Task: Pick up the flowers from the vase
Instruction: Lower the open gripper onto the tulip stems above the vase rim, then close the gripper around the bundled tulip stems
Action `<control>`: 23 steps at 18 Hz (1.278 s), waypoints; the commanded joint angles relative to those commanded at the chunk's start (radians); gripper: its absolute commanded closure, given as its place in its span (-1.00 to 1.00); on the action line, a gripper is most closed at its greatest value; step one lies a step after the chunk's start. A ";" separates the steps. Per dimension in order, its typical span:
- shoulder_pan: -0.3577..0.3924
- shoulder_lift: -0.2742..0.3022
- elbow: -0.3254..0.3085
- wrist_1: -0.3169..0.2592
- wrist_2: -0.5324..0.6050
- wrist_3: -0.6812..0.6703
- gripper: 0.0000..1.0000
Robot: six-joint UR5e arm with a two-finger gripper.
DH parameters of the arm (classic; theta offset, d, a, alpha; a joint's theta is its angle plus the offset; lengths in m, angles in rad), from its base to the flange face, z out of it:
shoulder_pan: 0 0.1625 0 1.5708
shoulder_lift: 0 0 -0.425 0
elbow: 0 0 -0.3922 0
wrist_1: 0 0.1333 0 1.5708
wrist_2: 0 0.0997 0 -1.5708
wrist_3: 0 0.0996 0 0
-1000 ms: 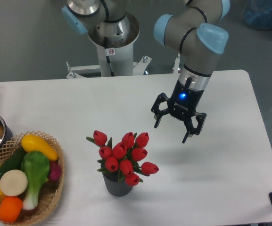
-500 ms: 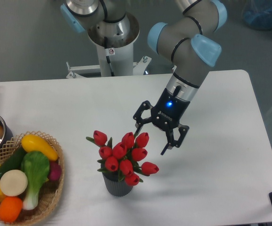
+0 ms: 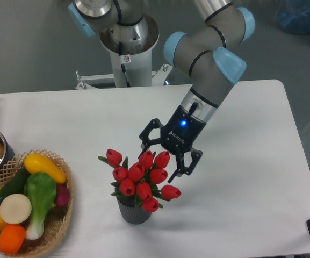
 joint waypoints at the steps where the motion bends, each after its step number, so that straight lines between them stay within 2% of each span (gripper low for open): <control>1: -0.005 -0.003 0.003 0.002 -0.006 0.000 -0.90; 8: -0.020 -0.026 0.006 0.021 -0.040 0.000 -0.84; 9: -0.020 -0.029 0.005 0.021 -0.060 0.006 -0.66; 10: -0.018 -0.032 0.000 0.021 -0.080 0.021 -0.39; 12: -0.017 -0.032 -0.008 0.021 -0.104 0.051 -0.03; 13: -0.015 -0.032 -0.009 0.020 -0.104 0.051 0.32; 17: -0.012 -0.032 -0.015 0.021 -0.103 0.064 1.00; 23: -0.008 -0.022 -0.025 0.020 -0.098 0.074 1.00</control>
